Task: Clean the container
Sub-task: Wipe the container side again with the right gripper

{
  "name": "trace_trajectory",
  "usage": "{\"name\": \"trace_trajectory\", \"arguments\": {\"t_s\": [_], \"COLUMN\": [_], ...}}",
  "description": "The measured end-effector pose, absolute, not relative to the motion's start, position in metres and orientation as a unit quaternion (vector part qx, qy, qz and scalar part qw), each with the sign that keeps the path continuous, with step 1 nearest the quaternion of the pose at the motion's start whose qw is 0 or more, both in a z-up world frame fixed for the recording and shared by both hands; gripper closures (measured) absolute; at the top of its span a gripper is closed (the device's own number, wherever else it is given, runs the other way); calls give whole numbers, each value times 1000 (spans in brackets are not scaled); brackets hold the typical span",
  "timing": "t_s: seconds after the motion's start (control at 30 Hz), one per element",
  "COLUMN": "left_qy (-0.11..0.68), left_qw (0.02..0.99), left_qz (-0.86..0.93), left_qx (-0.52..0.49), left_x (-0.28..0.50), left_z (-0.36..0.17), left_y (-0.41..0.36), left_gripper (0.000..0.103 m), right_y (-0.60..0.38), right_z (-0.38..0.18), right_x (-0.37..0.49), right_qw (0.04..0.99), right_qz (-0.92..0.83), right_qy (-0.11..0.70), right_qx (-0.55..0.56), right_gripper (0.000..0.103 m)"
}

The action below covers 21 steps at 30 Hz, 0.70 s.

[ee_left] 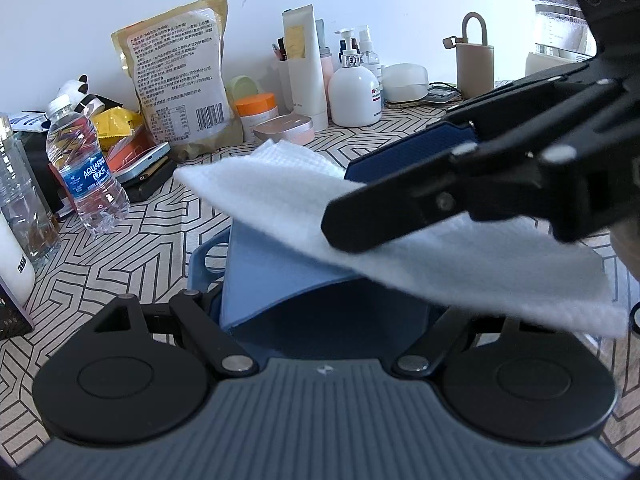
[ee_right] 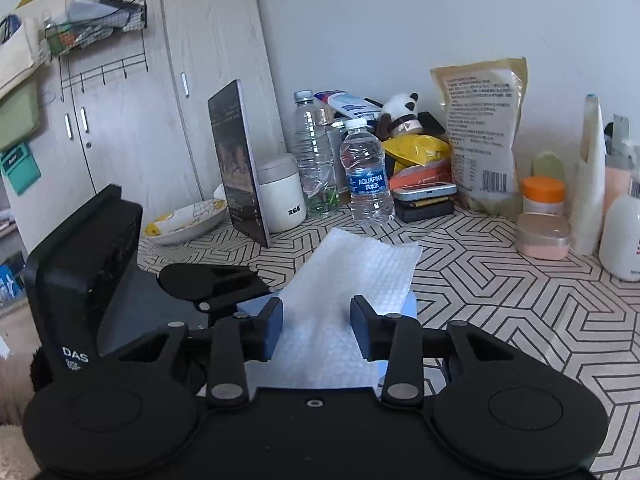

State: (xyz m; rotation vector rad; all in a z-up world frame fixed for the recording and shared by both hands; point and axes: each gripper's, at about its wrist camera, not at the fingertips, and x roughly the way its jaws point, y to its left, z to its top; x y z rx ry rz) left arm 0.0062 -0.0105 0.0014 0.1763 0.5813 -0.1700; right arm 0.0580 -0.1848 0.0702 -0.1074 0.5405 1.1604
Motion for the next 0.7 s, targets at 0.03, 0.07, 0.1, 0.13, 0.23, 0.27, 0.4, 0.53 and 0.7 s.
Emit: {"name": "trace_trajectory", "arguments": {"t_s": [0.03,0.07,0.1,0.13,0.23,0.27,0.4,0.53,0.7], "left_qy": [286,286,286,285,285,285,286,286,286], "left_qw": [951,951,951,951,951,950,950,950,950], "left_qz": [-84,-84,-84,-84,-84,-83,-83,-84,-83], "left_qx": [87,88,89,89,90,90,90,89,90], "left_x": [6,6,6,6,6,6,7,8,10], "left_z": [1,1,1,1,1,1,1,1,0], "left_y": [-10,-10,-10,-10,-11,-11,-10,-8,-8], "left_gripper": [20,20,20,20,20,20,20,20,20], "right_y": [-186,-187,-188,-189,-189,-189,-189,-189,-189], "right_z": [70,69,69,69,69,69,69,70,70], "right_x": [61,64,67,70,69,68,67,65,64], "right_qw": [806,811,816,821,820,819,818,816,814], "right_qz": [532,523,514,506,508,509,511,514,517], "right_qy": [255,258,261,263,263,262,262,261,260], "right_qx": [-45,-40,-35,-31,-32,-32,-34,-35,-37], "right_gripper": [72,72,72,72,72,72,66,66,72]}}
